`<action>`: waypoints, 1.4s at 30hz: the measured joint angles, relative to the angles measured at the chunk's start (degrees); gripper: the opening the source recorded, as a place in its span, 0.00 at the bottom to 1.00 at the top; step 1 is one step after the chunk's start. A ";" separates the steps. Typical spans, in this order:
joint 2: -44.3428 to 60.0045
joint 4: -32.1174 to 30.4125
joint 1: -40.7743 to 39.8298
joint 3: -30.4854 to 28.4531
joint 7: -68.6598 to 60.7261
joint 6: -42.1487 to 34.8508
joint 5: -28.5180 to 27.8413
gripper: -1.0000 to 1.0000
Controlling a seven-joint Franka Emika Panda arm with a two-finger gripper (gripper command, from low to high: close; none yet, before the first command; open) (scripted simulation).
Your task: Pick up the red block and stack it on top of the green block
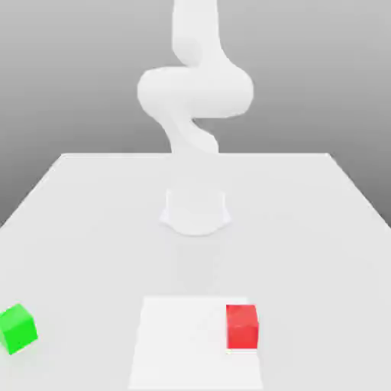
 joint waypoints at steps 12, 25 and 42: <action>25.32 -11.79 1.42 4.18 4.82 13.62 0.48 0.50; 52.39 -19.30 4.59 4.32 12.02 30.67 -4.15 0.50; 45.50 -18.17 -0.19 2.08 8.71 22.57 -0.54 0.00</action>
